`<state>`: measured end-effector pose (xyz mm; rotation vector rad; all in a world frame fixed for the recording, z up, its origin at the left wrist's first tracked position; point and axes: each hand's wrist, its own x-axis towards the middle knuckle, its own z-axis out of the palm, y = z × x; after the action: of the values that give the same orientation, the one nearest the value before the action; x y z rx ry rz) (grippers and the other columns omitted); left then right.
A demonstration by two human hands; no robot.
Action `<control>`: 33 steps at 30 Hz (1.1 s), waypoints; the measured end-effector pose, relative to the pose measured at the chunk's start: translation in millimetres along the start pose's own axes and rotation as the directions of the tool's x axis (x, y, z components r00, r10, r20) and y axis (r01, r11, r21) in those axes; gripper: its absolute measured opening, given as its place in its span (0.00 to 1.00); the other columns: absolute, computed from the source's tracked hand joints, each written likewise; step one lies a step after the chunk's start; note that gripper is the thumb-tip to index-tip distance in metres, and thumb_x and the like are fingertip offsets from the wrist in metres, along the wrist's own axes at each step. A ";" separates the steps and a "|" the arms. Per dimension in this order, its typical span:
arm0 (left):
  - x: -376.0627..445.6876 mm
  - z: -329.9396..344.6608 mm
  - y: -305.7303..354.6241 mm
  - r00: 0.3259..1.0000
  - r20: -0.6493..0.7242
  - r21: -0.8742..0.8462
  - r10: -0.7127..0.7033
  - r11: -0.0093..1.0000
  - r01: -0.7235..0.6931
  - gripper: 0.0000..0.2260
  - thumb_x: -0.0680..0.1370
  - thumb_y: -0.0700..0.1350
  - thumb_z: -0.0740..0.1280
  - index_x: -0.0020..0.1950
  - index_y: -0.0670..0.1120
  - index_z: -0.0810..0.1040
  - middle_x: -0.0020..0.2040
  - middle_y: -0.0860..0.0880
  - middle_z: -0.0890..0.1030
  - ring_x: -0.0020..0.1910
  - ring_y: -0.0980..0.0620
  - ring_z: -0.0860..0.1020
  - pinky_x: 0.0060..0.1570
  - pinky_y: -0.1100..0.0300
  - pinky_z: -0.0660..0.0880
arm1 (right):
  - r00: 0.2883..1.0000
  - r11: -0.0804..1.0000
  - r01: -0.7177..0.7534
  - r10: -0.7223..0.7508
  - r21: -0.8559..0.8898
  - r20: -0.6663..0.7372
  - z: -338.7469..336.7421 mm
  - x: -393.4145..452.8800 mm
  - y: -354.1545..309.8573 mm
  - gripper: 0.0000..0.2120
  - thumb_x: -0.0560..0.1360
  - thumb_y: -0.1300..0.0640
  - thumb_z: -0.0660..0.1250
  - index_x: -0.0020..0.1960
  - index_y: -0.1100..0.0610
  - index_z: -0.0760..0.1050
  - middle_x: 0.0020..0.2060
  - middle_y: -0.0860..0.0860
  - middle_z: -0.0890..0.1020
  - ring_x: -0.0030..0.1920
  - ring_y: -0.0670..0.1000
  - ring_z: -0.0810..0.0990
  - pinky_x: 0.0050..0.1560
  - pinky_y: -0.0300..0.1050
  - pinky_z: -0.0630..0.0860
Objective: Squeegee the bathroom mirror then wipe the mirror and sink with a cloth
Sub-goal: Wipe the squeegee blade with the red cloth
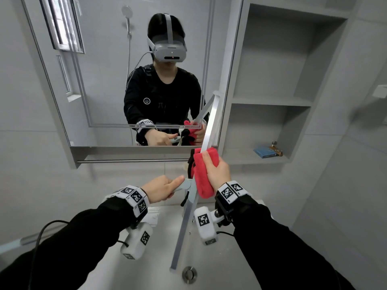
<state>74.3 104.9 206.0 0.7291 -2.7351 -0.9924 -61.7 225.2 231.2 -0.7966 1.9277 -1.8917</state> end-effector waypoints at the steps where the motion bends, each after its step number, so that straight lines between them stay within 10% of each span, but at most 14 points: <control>1: -0.2 -0.4 0.5 1.000 -0.017 0.002 -0.003 1.000 0.003 0.30 0.79 0.63 0.51 0.22 0.47 0.66 0.16 0.53 0.68 0.15 0.60 0.65 0.28 0.65 0.65 | 1.000 1.000 -0.025 0.024 0.019 0.012 1.4 -1.2 -0.5 0.13 0.74 0.42 0.64 0.43 0.51 0.78 0.36 0.50 0.83 0.34 0.46 0.83 0.32 0.36 0.78; 5: -2.5 1.6 2.6 0.999 -0.032 -0.023 -0.017 1.000 0.017 0.31 0.79 0.63 0.52 0.21 0.46 0.65 0.16 0.53 0.67 0.15 0.59 0.64 0.28 0.65 0.65 | 0.993 0.986 -0.113 0.109 0.119 0.037 5.4 -9.1 5.5 0.23 0.76 0.38 0.59 0.54 0.55 0.78 0.47 0.59 0.84 0.49 0.59 0.83 0.54 0.55 0.80; 13: -4.5 10.7 5.8 0.998 -0.067 -0.062 -0.020 0.998 0.016 0.32 0.79 0.63 0.50 0.20 0.46 0.65 0.18 0.53 0.67 0.15 0.59 0.64 0.30 0.63 0.65 | 0.984 0.976 -0.177 0.175 0.129 0.022 7.7 -47.9 41.5 0.23 0.76 0.40 0.59 0.56 0.59 0.77 0.48 0.62 0.83 0.50 0.62 0.82 0.56 0.60 0.77; 21: -6.4 18.1 12.6 0.991 -0.117 -0.084 -0.070 0.995 0.060 0.31 0.79 0.63 0.52 0.20 0.46 0.65 0.18 0.53 0.67 0.15 0.58 0.64 0.28 0.63 0.65 | 0.995 0.995 -0.096 0.095 0.028 0.033 3.6 -55.5 51.9 0.15 0.76 0.48 0.65 0.54 0.58 0.78 0.36 0.47 0.82 0.31 0.38 0.81 0.31 0.28 0.75; 33: -20.9 19.2 20.6 0.980 -0.194 0.008 -0.048 0.999 0.051 0.32 0.80 0.62 0.51 0.20 0.45 0.66 0.18 0.52 0.68 0.14 0.60 0.66 0.29 0.62 0.64 | 1.000 0.982 -0.013 0.017 -0.186 0.022 1.3 -60.6 41.4 0.17 0.76 0.44 0.63 0.53 0.57 0.77 0.44 0.52 0.82 0.44 0.51 0.79 0.48 0.40 0.73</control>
<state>78.8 139.7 204.9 0.8522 -2.5701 -0.8634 -19.7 258.6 181.1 -0.8508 2.1128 -1.7034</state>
